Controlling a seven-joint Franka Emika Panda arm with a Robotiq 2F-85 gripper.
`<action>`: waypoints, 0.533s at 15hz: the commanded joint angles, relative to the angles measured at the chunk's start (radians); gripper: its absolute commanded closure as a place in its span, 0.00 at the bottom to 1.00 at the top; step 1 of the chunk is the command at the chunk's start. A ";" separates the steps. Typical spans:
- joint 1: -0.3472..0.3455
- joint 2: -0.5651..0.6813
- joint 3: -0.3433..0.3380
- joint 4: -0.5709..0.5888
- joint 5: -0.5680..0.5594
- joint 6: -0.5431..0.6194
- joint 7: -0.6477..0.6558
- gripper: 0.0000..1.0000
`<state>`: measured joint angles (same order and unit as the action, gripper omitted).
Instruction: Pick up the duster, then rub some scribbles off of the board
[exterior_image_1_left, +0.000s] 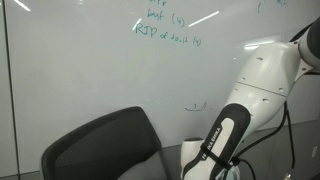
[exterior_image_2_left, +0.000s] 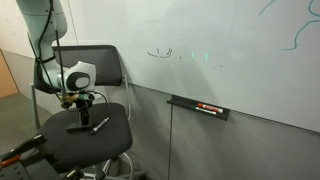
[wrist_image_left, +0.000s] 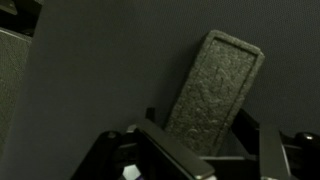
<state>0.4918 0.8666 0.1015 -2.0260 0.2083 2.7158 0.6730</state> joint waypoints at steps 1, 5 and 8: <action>0.001 0.003 0.004 0.002 -0.006 0.023 -0.015 0.51; 0.043 -0.019 -0.022 -0.017 -0.009 0.016 0.034 0.68; 0.069 -0.062 -0.015 -0.059 -0.011 0.013 0.053 0.68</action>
<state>0.5232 0.8623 0.0920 -2.0298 0.2083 2.7188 0.6882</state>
